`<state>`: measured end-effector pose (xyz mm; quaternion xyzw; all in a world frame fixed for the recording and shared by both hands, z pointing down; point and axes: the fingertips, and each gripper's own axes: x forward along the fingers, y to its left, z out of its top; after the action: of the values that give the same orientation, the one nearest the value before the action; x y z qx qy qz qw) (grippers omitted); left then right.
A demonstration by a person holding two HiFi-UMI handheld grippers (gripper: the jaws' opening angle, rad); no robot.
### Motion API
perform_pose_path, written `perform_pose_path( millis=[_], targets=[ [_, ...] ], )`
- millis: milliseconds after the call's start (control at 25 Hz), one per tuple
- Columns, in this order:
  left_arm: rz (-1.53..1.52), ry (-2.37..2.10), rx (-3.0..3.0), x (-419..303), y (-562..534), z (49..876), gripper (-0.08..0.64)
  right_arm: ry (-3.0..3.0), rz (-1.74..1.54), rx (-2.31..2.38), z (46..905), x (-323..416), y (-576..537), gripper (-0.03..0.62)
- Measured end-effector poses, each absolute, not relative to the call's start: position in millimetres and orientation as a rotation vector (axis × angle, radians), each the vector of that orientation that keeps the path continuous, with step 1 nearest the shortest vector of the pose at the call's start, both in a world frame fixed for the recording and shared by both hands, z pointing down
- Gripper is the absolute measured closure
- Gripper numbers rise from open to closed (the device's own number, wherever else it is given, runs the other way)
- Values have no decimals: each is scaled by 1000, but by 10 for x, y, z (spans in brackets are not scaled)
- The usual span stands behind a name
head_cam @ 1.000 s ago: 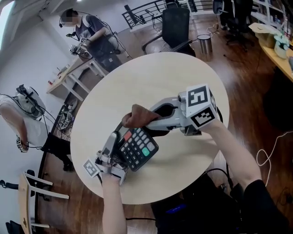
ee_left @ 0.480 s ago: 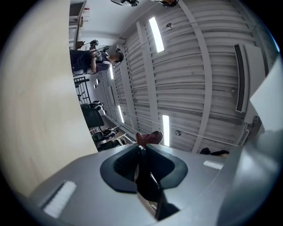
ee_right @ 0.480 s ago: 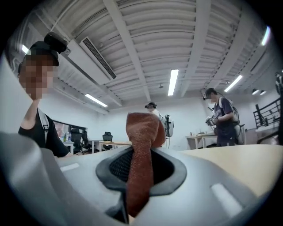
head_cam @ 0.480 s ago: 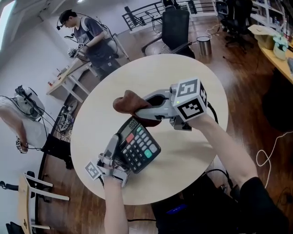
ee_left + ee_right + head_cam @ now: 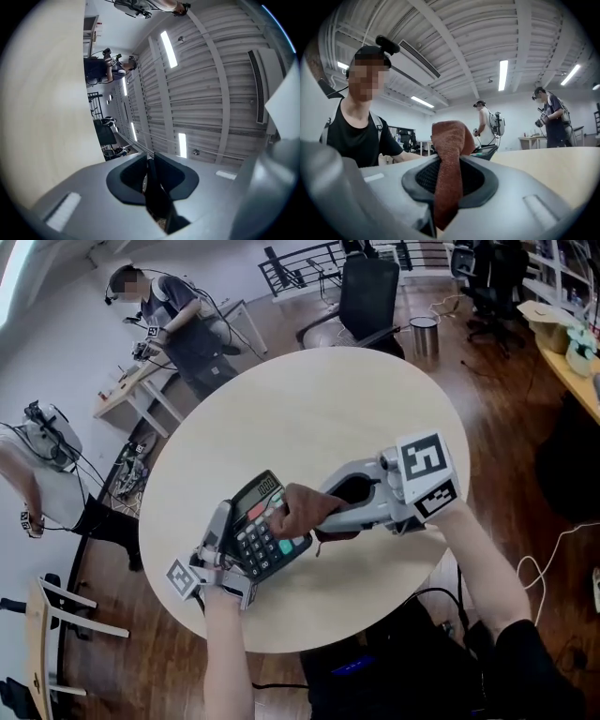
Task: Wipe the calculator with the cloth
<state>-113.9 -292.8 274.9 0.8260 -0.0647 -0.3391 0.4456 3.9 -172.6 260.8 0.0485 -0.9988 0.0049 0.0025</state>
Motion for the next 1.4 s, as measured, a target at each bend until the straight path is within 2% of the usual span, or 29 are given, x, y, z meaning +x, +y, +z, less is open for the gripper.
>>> perform_pose_path(
  millis=[160, 240, 440, 840, 1040, 1240, 1400],
  targets=[
    [-868, -232, 2013, -1105, -3043, 2814, 505, -3119, -83, 43, 2672, 118, -1460, 528],
    [-893, -248, 1991, -1165, -3072, 2817, 505, -3182, -52, 173, 2527, 153, -1679, 528],
    [-979, -291, 1925, -1255, -3089, 2814, 505, -3285, 355, 678, 2237, 213, -2591, 528],
    [-1042, -540, 1765, -1504, -3344, 3117, 506, -3309, 479, 468, 2486, 11, -2146, 528],
    [-1068, -602, 1755, -1617, -3405, 3156, 505, -3262, 341, 313, 2587, -117, -1767, 528],
    [-1075, -446, 1803, -1438, -3227, 2982, 505, -3266, 271, 446, 2498, 149, -1910, 528],
    [-1024, -278, 1859, -1280, -3132, 2792, 506, -3254, 251, 379, 2486, -24, -2020, 528]
  ],
)
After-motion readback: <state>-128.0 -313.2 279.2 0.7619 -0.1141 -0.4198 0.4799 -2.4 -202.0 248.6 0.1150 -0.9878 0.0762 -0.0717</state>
